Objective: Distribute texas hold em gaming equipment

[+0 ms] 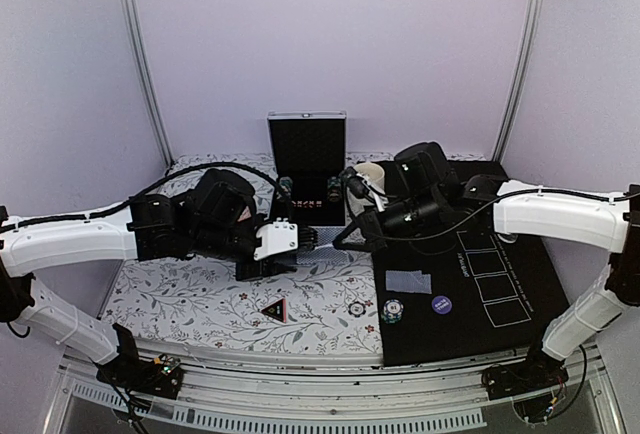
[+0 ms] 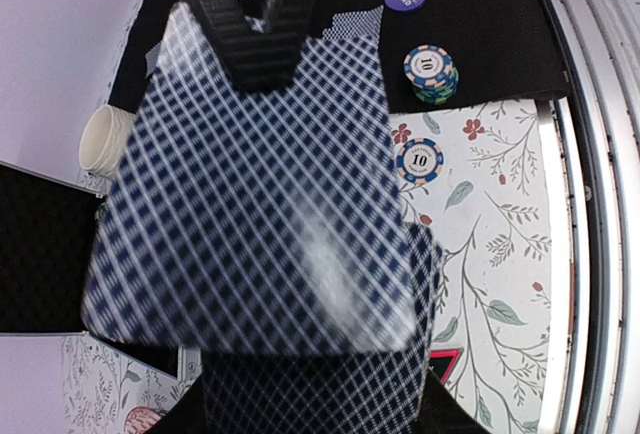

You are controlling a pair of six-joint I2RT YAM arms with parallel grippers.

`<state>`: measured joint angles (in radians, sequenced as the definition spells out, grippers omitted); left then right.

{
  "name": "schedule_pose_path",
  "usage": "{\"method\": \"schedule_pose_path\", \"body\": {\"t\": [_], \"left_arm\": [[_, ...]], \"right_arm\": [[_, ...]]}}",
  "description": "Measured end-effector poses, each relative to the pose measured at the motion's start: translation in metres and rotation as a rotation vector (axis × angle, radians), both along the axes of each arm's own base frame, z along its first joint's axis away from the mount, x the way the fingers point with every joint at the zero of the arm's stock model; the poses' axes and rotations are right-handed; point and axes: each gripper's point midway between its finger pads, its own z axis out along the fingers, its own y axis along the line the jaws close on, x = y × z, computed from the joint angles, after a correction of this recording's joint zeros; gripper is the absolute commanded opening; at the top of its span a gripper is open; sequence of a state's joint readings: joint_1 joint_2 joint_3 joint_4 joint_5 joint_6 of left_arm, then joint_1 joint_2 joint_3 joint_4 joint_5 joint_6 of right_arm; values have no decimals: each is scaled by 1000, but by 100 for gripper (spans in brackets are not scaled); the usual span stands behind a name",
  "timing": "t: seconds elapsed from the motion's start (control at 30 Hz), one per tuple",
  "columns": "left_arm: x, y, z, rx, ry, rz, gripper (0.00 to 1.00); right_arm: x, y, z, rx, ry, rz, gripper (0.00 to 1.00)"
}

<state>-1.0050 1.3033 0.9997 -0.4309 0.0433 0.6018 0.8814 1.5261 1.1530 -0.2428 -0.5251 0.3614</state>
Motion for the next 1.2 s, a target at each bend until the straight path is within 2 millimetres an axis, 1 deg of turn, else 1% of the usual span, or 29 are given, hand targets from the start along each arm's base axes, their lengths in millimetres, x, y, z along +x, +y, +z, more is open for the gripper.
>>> {"method": "schedule_pose_path", "body": {"t": [0.13, 0.23, 0.3, 0.4, 0.47, 0.5, 0.57, 0.63, 0.73, 0.77, 0.8, 0.87, 0.93, 1.1, 1.2], "left_arm": [[-1, 0, 0, -2, 2, -4, 46], [-1, 0, 0, -2, 3, -5, 46], [-1, -1, 0, -3, 4, -6, 46], [-1, -1, 0, -3, 4, -9, 46], [-2, -1, 0, -3, 4, -11, 46], [-2, -1, 0, -3, 4, -12, 46], [-2, -1, 0, -2, 4, -13, 46], [-2, -1, 0, -1, 3, -14, 46], [-2, -1, 0, -2, 4, -17, 46], [-2, -1, 0, -2, 3, -16, 46], [-2, -1, 0, -2, 4, -17, 46], [-2, -1, 0, -2, 4, -17, 46], [-2, -1, 0, -2, 4, -17, 46], [-2, -1, 0, -1, 2, -20, 46], [-3, -1, 0, -1, 3, -21, 46]], "right_arm": [[14, -23, 10, -28, -23, -71, 2], [28, -46, 21, -48, -52, -140, 2], [40, -66, 29, -73, -71, -202, 2], [68, -106, 40, -147, -102, -347, 2], [92, -143, 41, -236, -112, -486, 2], [105, -165, 39, -295, -115, -566, 2], [124, -211, 27, -436, -98, -710, 2], [136, -252, 7, -591, -69, -815, 2], [139, -308, -33, -871, 11, -913, 2], [136, -329, -53, -1005, 50, -925, 2], [136, -336, -56, -1033, 62, -933, 2], [133, -354, -69, -1157, 95, -933, 2], [137, -367, -76, -1264, 100, -935, 2], [146, -383, -89, -1425, 110, -929, 2], [150, -390, -108, -1518, 136, -907, 2]]}}
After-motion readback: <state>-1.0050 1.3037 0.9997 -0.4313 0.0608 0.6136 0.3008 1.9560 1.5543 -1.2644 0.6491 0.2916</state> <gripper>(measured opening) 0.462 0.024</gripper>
